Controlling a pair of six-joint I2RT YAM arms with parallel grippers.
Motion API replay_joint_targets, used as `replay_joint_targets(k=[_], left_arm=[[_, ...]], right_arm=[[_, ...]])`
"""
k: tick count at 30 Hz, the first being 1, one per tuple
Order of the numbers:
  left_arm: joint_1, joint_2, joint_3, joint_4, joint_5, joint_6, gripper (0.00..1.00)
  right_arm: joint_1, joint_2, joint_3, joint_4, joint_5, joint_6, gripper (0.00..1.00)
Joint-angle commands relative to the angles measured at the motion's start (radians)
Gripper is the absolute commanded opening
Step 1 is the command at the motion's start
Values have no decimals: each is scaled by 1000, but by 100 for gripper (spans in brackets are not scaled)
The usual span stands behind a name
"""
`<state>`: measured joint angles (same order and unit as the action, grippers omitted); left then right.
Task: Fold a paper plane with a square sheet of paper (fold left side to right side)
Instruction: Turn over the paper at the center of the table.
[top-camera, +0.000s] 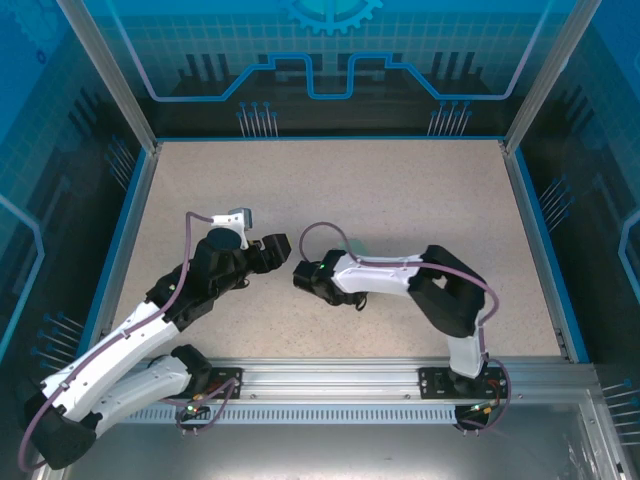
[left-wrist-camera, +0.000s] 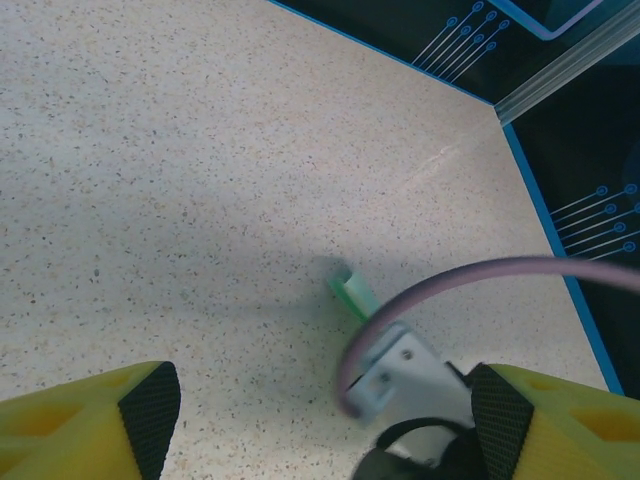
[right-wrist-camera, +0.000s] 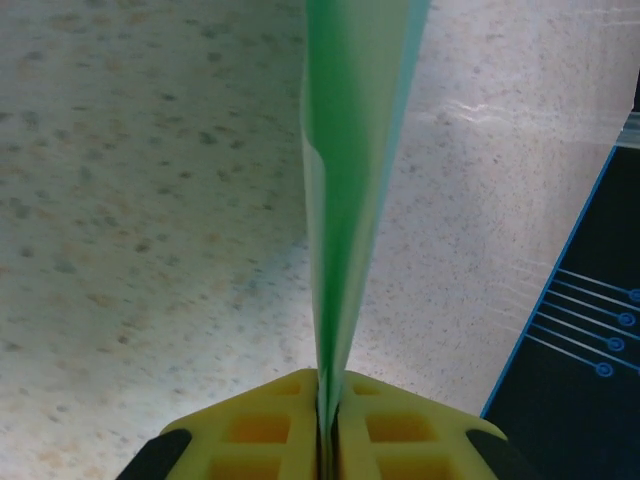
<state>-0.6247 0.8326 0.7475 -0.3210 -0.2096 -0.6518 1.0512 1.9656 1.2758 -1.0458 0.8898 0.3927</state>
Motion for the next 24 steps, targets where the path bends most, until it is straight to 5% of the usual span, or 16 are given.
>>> replay_joint_targets(k=[1, 4, 11, 17, 24], left_arm=[[-2, 7, -16, -20, -25, 4, 80], [0, 19, -13, -26, -23, -5, 81], [17, 91, 16, -16, 72, -72, 85], [26, 213, 22, 73, 200, -117, 86], [18, 504, 41, 291, 418, -167, 84]], right_arm=[[35, 54, 34, -42, -1, 14, 13], [36, 63, 27, 12, -124, -18, 17], [6, -82, -40, 132, -391, -62, 60], [-64, -330, -145, 205, -548, -79, 74], [-236, -669, -334, 347, -718, -78, 80]])
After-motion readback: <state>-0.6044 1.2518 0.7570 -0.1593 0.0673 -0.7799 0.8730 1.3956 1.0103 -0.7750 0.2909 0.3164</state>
